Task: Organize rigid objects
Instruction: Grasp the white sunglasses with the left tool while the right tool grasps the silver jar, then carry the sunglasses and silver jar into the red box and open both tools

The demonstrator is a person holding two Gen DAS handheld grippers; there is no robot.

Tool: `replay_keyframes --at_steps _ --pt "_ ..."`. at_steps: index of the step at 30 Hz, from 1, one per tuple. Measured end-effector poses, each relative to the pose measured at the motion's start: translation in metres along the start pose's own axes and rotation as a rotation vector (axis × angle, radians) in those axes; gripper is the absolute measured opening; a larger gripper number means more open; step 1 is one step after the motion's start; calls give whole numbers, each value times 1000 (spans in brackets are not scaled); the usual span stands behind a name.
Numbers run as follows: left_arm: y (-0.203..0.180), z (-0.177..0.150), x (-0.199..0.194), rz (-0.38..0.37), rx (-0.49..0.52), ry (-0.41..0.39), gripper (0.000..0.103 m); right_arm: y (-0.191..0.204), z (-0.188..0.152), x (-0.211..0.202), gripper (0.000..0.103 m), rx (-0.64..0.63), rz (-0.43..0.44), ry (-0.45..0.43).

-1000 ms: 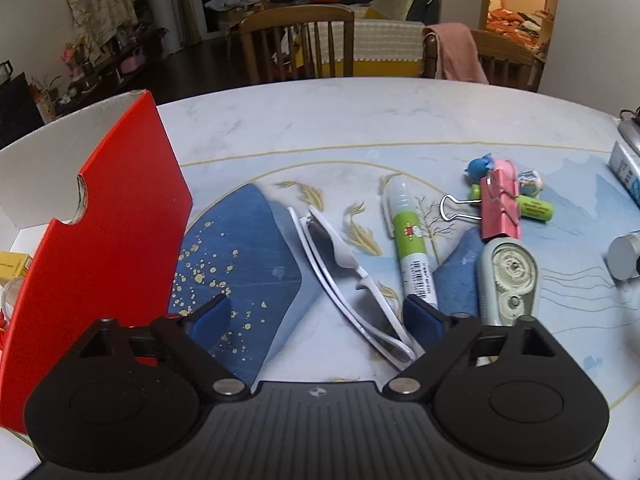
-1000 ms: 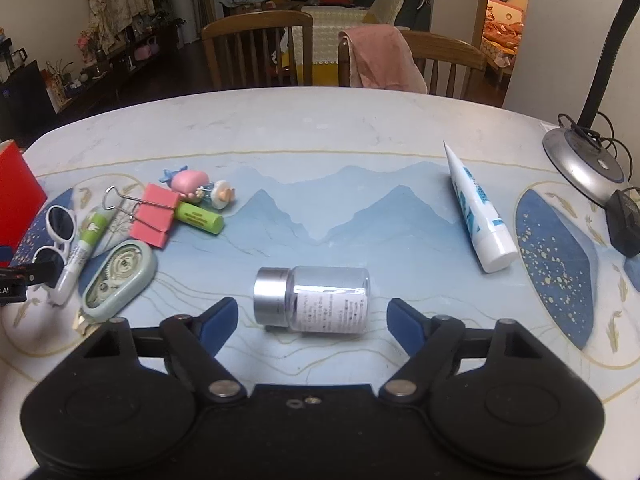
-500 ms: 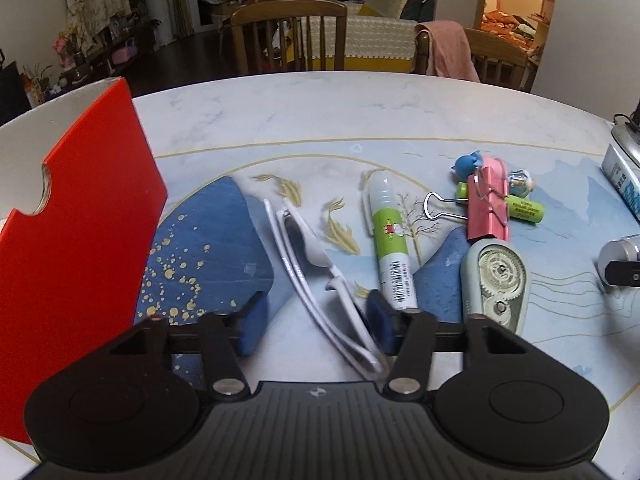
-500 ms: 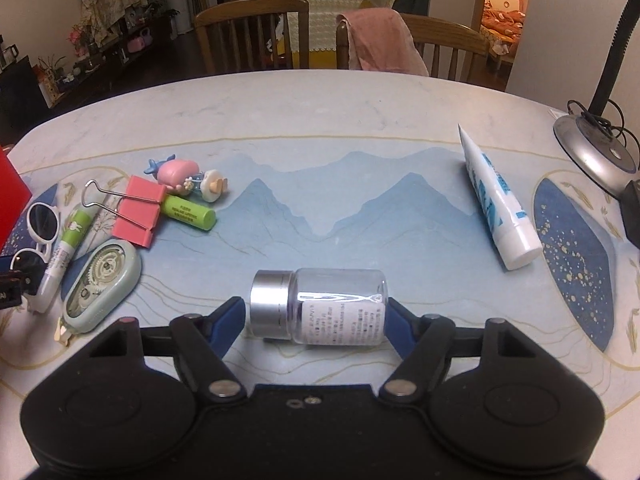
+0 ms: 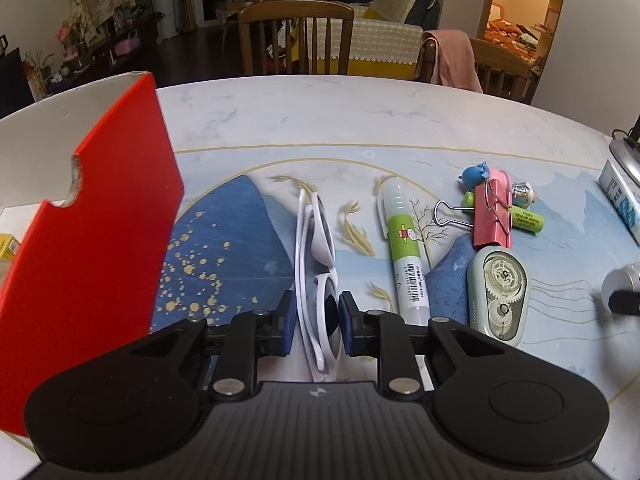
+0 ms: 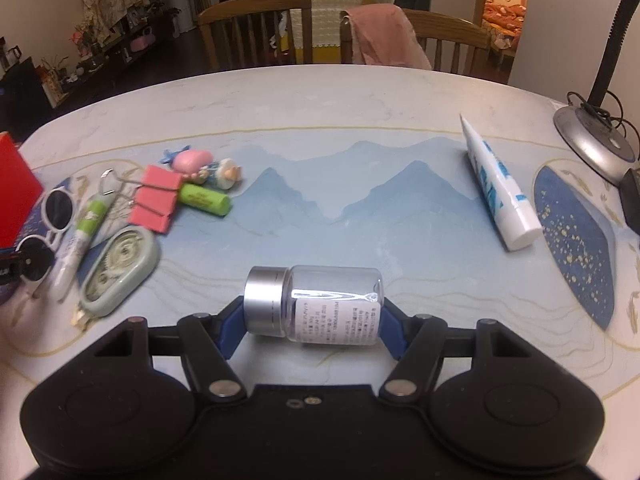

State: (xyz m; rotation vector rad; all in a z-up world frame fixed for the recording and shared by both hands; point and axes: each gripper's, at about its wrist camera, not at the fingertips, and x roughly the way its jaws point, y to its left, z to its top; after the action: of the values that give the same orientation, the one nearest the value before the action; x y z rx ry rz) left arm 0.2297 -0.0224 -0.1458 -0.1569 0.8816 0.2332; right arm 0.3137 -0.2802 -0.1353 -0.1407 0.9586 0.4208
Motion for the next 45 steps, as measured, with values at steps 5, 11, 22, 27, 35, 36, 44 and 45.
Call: replay_keyframes --at_steps 5,11,22,27,35,36,44,45 --pt "8 -2 -11 -10 -10 -9 22 12 -7 -17 67 -1 48 6" --pt "15 -2 -27 -26 -17 -30 21 35 -12 -42 67 -26 108 -8" --pt "27 6 -62 -78 -8 -95 20 84 -14 -84 67 -88 185 -44" --pt "37 12 -83 -115 -7 -127 20 105 -12 -98 67 -100 200 -63" --pt "61 22 -120 -167 2 -172 20 142 -4 -116 67 -119 217 -104" --pt "66 23 -124 -172 3 -177 20 147 -2 -118 67 -121 219 -110" --pt "108 31 -156 -181 0 -225 20 194 11 -127 67 -158 235 -151" --pt "113 32 -159 -177 2 -231 20 201 13 -128 67 -164 237 -155"
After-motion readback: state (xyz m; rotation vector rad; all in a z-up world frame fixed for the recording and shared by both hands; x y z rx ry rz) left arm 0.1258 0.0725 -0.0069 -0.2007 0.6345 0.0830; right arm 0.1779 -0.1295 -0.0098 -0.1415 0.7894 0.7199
